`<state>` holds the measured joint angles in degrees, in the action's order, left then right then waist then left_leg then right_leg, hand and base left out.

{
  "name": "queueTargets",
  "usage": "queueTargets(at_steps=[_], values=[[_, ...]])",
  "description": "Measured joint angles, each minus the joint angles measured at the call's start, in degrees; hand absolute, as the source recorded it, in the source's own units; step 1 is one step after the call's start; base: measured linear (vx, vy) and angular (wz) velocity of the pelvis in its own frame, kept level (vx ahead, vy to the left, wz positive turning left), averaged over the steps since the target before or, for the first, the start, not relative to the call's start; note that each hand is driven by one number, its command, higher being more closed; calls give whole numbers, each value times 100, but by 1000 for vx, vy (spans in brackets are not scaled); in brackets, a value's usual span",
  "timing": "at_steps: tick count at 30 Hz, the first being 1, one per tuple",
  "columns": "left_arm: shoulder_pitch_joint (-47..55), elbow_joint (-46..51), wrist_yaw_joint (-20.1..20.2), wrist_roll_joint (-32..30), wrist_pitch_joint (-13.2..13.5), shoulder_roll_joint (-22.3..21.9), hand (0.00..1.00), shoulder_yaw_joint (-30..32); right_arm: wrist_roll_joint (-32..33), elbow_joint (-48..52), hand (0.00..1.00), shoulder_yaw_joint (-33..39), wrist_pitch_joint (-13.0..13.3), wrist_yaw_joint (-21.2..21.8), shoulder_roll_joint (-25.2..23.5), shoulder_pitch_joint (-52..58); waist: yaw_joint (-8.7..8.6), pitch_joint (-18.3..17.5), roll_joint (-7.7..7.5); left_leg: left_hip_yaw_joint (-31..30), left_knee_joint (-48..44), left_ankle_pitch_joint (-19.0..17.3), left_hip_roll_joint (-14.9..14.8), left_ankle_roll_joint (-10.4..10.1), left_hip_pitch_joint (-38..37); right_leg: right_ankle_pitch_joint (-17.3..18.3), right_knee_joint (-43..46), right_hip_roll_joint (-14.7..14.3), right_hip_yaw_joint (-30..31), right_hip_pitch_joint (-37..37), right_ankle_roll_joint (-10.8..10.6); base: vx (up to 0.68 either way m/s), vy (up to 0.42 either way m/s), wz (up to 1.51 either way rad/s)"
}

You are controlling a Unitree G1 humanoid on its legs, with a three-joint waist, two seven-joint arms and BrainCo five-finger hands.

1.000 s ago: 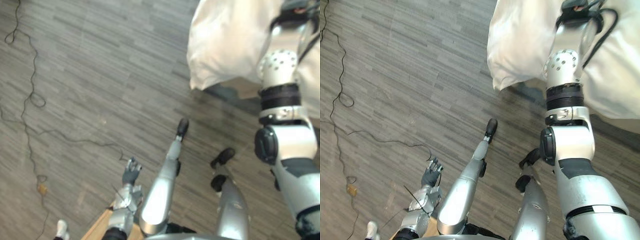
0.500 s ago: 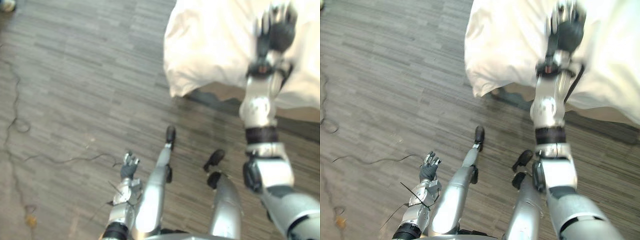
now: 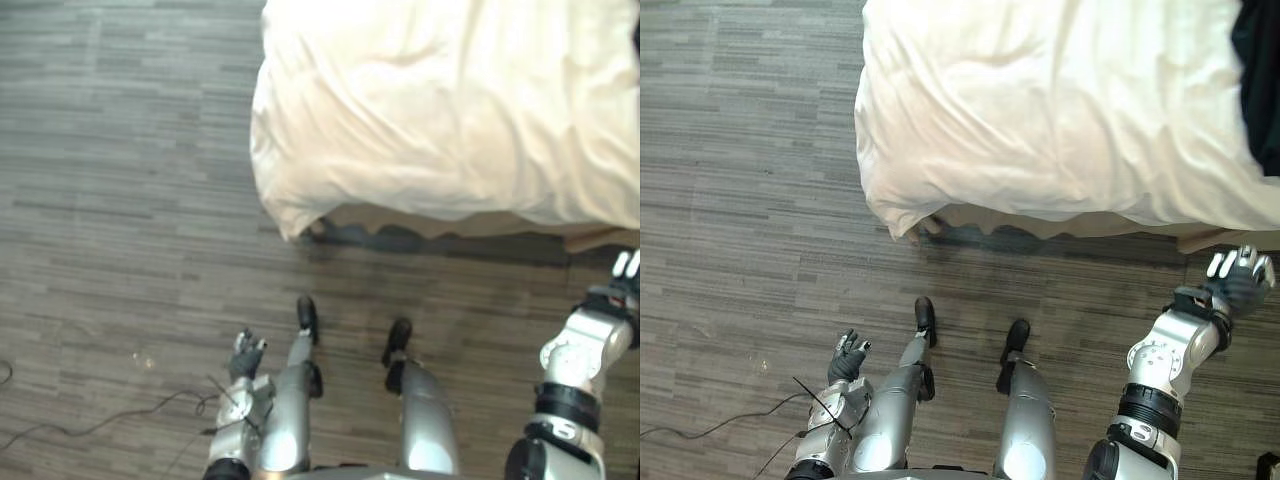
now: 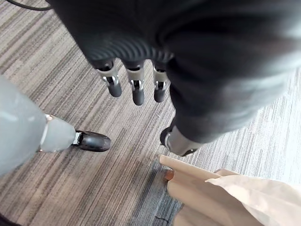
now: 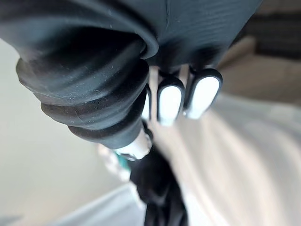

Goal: Tidy the bed and pick cloth on bed and put in laundry

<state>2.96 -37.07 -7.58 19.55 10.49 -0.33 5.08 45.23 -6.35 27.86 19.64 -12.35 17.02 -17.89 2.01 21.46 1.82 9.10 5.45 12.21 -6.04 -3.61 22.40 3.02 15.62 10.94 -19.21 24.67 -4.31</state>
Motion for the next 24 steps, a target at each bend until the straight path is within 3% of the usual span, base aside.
queueTargets(at_steps=[3, 7, 11, 17, 24], values=[[116, -235, 13, -9, -19, 70, 0, -20, -571, 67, 100, -793, -38, 59, 417, -519, -12, -3, 1, -182, -3, 2, -2, 1, -120, -9, -132, -24, -155, -298, -2, 47, -38, 28], [338, -323, 106, -81, -25, 210, 0, -45, -1101, -282, 100, -2251, -277, 509, 930, -1929, 66, -6, 1, -472, -5, 8, 37, -1, -245, -32, -326, -24, -468, -694, -29, 45, -5, 36], [417, -315, 142, -228, -22, 241, 0, -44, -1330, -932, 100, -3434, -449, 872, 1443, -3509, 379, -5, 5, -772, -6, 86, 82, -65, -127, -30, -363, -7, -744, -766, -31, -3, -8, 33], [480, -191, 152, -249, -1, 331, 0, -44, -1394, -1720, 100, -4314, -486, 1086, 1615, -4965, 704, 35, 68, -1153, -6, 201, 161, -92, 188, 102, -97, 98, -1072, -562, -17, -26, -14, 34], [283, -324, 187, -233, 16, 419, 0, -337, -1377, -2736, 100, -4804, -602, 1132, 1759, -5538, 1212, 283, 555, -1568, -5, 424, 248, -94, 885, 335, 519, 297, -1396, 115, 37, -64, -48, 27]])
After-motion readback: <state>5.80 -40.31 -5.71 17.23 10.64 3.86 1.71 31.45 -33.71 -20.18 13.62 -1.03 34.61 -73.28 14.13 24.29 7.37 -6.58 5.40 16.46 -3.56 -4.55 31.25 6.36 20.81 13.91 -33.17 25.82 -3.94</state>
